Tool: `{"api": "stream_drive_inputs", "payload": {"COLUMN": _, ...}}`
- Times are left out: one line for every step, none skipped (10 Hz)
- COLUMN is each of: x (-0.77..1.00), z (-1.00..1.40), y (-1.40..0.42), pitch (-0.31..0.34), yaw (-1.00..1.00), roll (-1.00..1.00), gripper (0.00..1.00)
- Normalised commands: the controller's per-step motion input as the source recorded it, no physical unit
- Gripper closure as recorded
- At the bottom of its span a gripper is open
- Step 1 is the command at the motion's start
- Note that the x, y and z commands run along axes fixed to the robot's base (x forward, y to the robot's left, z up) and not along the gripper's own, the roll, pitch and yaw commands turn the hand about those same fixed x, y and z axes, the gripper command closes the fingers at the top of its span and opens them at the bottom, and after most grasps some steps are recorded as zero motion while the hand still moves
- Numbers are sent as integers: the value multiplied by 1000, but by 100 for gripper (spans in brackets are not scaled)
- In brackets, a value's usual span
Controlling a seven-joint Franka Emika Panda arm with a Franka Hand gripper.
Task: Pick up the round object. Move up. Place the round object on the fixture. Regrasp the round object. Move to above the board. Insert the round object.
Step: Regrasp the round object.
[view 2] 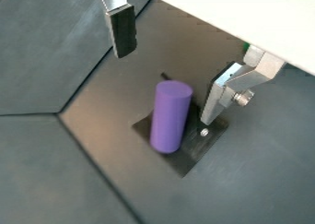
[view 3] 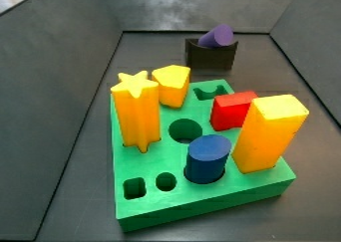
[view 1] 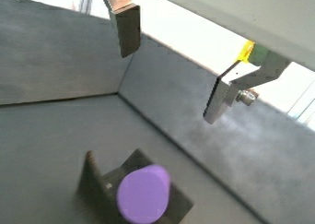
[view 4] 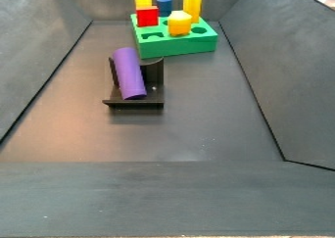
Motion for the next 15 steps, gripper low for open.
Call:
{"api": "stream_drive_inputs", "payload": {"x": 96, "z": -14, "y": -38, "pitch": 145, "yaw": 76, "roll": 1000, "gripper": 0}}
{"api": "stream_drive_inputs", "payload": {"x": 100, "z": -16, "y": -40, "pitch": 162, "yaw": 94, "roll": 1000, "gripper": 0}}
{"api": "stream_drive_inputs", "payload": {"x": 103, "z": -22, "y": -41, "pitch": 197, "yaw": 141, "roll": 986, "gripper": 0}}
{"api": "stream_drive_inputs", "payload": {"x": 102, "z": -18, "y": -46, "pitch": 187, "yaw": 161, "roll": 799, "gripper": 0}}
{"api": "stream_drive_inputs", "payload": {"x": 106, "z": -20, "y": -46, "pitch": 158, "yaw": 193, "roll": 549, "gripper": 0}}
{"api": "stream_drive_inputs", "payload": {"x": 103, "z": -15, "y": -40, "pitch": 125, "yaw": 210, "roll": 325, "gripper": 0}}
{"api": "stream_drive_inputs", "payload": {"x": 98, "z": -11, "y": -31, "pitch": 101, "yaw": 212, "roll": 254, "gripper": 0}}
{"api": "stream_drive_inputs", "payload": {"x": 85, "z": -8, "y": -35, "pitch": 61, "yaw": 214, "roll": 196, "gripper": 0}}
{"api": "stream_drive_inputs", "payload": {"x": 79, "z": -16, "y": -44, "pitch": 18, "yaw": 206, "roll": 166, "gripper": 0}}
{"api": "stream_drive_inputs", "payload": {"x": 35, "z": -1000, "y": 71, "pitch": 18, "yaw": 198, "roll": 204, "gripper": 0}}
{"api": "stream_drive_inputs", "payload": {"x": 42, "z": -1000, "y": 70, "pitch": 1, "yaw": 175, "roll": 202, "gripper": 0}}
{"api": "stream_drive_inputs", "payload": {"x": 48, "z": -1000, "y": 64, "pitch": -20, "yaw": 160, "roll": 191, "gripper": 0}}
{"api": "stream_drive_inputs", "payload": {"x": 60, "z": -1000, "y": 54, "pitch": -47, "yaw": 130, "roll": 148, "gripper": 0}}
{"api": "stream_drive_inputs", "payload": {"x": 71, "z": -1000, "y": 52, "pitch": -60, "yaw": 109, "roll": 118, "gripper": 0}}
{"api": "stream_drive_inputs", "payload": {"x": 84, "z": -1000, "y": 47, "pitch": -78, "yaw": 81, "roll": 92, "gripper": 0}}
